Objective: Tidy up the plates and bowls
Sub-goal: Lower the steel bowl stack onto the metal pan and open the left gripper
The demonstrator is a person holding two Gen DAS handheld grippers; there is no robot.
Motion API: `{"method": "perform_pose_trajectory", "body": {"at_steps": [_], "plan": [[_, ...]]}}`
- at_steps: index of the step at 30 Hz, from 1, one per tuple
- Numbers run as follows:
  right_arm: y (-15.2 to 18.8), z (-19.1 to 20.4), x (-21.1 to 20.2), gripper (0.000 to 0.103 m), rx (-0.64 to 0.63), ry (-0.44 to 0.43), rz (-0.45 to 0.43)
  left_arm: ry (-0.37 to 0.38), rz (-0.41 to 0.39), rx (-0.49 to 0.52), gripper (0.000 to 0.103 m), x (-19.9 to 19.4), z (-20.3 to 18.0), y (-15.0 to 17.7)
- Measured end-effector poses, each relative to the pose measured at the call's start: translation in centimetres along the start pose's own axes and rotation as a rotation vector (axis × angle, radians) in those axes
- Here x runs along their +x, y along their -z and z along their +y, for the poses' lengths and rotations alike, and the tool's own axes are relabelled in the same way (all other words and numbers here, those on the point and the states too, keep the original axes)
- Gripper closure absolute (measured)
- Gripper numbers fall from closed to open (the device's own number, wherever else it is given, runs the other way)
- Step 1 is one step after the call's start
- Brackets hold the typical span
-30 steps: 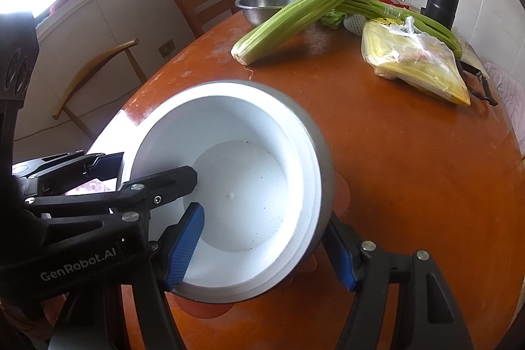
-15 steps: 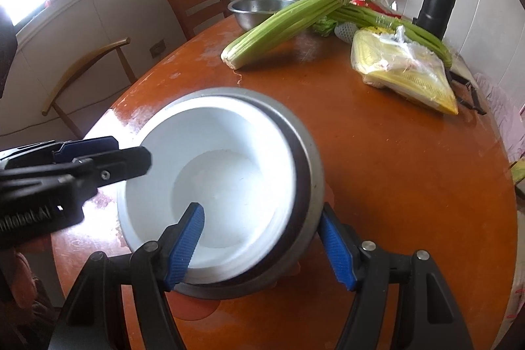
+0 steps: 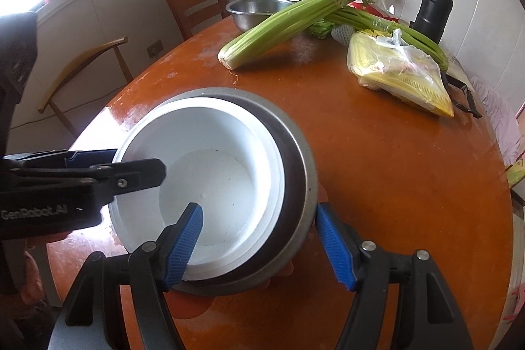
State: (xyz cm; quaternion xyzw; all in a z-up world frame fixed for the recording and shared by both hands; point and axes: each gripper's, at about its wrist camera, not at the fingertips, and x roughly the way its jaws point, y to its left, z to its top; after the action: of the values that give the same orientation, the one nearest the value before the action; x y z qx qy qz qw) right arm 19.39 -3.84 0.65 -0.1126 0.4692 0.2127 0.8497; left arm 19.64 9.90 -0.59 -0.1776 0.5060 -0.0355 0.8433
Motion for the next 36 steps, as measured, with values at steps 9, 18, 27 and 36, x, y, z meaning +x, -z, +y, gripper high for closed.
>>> {"method": "perform_pose_trajectory", "body": {"at_steps": [9, 18, 27, 36], "plan": [[0.0, 0.0, 0.3, 0.033, -0.008, 0.011, 0.003, 0.040, 0.072, 0.005, 0.030, 2.7, -0.5, 0.1], [0.2, -1.4, 0.4, 0.033, 0.003, 0.045, 0.000, 0.030, 0.061, 0.044, 0.030, 3.4, -2.9, -0.3], [1.1, -5.0, 0.2, 0.033, 0.060, 0.084, 0.008, 0.045, 0.069, 0.096, 0.030, 4.5, -6.5, -0.4], [2.0, -7.8, -0.4, 0.033, 0.096, 0.112, 0.002, 0.040, 0.062, 0.122, 0.030, 5.2, -9.1, -0.3]]}}
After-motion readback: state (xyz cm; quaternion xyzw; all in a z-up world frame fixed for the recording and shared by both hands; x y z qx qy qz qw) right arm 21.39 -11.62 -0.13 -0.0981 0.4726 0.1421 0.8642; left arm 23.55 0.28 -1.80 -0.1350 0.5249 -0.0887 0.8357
